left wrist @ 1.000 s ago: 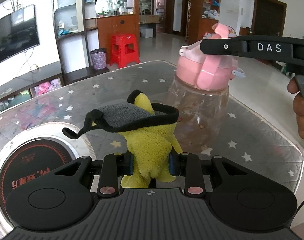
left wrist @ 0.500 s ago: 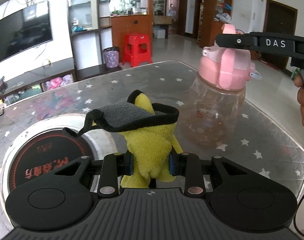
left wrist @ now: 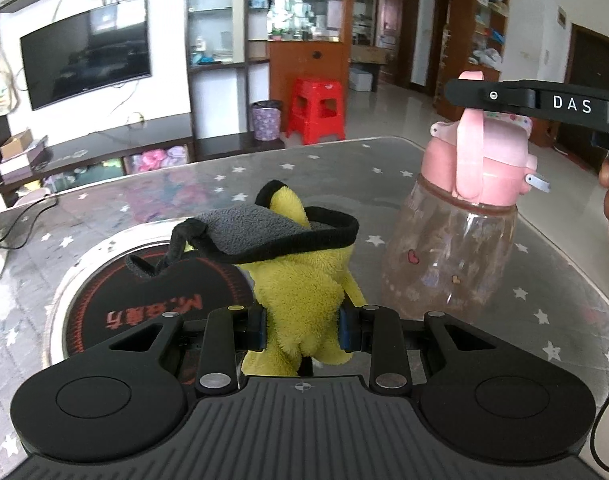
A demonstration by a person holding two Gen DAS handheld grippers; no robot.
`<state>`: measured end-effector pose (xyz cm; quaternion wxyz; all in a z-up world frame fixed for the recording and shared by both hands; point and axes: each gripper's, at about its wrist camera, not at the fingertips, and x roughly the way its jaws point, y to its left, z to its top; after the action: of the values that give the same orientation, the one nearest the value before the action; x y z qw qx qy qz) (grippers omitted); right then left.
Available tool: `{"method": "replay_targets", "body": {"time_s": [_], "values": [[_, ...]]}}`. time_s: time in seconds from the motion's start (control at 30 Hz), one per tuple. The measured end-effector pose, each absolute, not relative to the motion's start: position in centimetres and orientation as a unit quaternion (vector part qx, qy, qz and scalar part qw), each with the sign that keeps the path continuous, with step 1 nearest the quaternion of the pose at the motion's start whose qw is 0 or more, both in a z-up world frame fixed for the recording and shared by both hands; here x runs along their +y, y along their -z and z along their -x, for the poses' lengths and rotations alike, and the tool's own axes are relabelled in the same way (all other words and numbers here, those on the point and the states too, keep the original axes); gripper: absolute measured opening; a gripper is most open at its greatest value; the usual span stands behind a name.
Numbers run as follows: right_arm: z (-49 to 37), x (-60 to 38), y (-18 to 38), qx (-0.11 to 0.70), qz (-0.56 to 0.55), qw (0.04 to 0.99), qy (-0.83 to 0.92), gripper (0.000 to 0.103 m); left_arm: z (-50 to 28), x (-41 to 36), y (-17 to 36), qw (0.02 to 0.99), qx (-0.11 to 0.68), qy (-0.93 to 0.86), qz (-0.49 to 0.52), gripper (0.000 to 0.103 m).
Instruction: Clean container
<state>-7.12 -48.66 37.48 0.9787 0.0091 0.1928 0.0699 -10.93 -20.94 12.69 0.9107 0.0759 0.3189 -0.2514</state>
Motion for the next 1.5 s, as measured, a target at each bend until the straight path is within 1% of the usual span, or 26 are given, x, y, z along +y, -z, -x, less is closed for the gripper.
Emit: {"method": "replay_targets", "body": {"time_s": [0.3,0.57,0.8,1.03,1.5], "values": [[3.9,-44.3,-36.2,0.190,0.005,0.972,-0.139,0.014,11.5,-18.3,-13.2,0.919,0.321,0.221,-0.063,0.031],[3.8,-43.0,-34.3,0.198,0.035,0.966,-0.164,0.015,12.2,-19.4,-13.1,0.913,0.324,0.241,-0.062,0.031],[6.7,-42.9,-34.1,0.197,0.072,0.967,-0.145,0.018,13.1,-20.9,-13.9,0.911,0.308,0.268,-0.062,0.032],[9.5,-41.8,-32.9,0.172,0.133,0.969,-0.121,0.018,14.0,-22.5,-15.0,0.908,0.291,0.293,-0.065,0.031],[12.5,-39.8,-30.3,0.154,0.098,0.976,-0.115,0.018,15.4,-24.9,-13.2,0.901,0.305,0.300,-0.064,0.032]]}}
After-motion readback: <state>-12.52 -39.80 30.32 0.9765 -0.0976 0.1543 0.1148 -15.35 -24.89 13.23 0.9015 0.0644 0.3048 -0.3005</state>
